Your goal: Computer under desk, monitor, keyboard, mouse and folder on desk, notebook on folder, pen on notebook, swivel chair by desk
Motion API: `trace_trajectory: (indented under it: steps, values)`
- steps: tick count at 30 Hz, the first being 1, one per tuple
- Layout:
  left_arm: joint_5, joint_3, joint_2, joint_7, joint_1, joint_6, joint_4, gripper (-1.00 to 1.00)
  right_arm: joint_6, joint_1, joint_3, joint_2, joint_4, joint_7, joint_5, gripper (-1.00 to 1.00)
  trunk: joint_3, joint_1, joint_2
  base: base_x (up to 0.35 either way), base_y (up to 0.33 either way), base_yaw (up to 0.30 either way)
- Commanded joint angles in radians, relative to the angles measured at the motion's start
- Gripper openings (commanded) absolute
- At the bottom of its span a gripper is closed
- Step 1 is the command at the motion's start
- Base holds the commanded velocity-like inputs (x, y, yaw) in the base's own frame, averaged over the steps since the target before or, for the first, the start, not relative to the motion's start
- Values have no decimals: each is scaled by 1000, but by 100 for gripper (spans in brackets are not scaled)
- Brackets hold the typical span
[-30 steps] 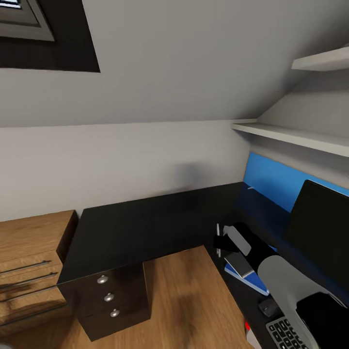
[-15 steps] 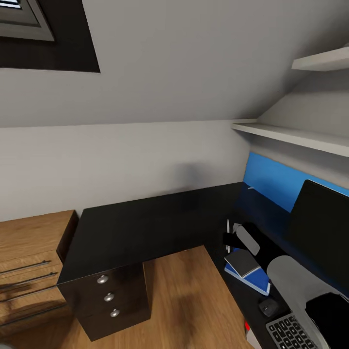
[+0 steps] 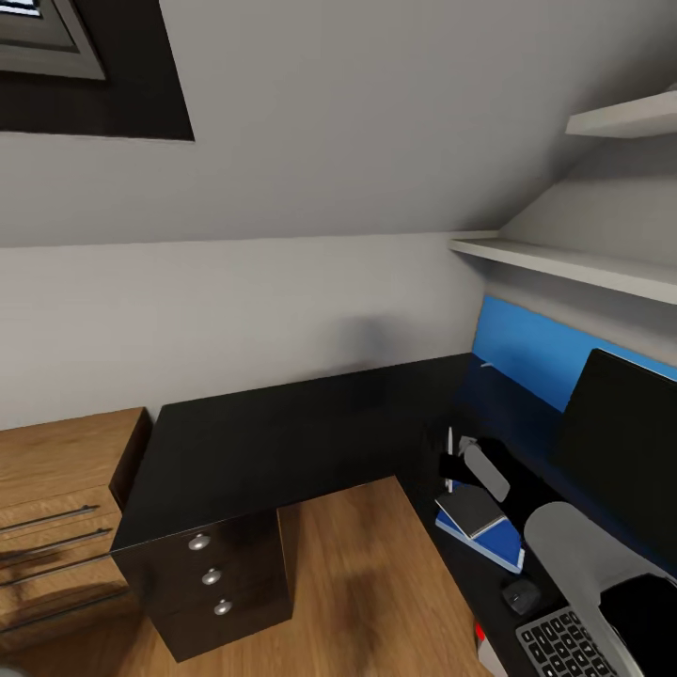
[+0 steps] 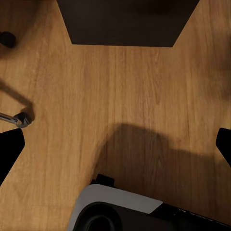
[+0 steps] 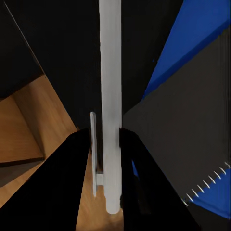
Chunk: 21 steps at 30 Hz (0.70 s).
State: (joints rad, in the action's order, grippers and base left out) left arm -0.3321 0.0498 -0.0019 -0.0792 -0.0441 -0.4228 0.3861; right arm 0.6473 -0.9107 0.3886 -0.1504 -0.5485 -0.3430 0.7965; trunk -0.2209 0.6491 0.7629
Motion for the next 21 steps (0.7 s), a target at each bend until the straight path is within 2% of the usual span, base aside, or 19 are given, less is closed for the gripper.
trace_trajectory:
  steps: [1, 12, 21]
  values:
    - [-1, 5, 0, -8, 0, -2, 2, 100, -2, 1, 8, -5, -1, -8, 11, -100, -1, 0, 1, 0, 0, 0]
    - [-1, 5, 0, -8, 0, -2, 2, 100, -18, 9, 9, -50, 20, -7, 15, -100, -1, 0, 1, 0, 0, 0]
    - [-1, 5, 0, -8, 0, -2, 2, 100, -19, 10, 10, -52, 27, 1, 19, -100, -1, 0, 1, 0, 0, 0]
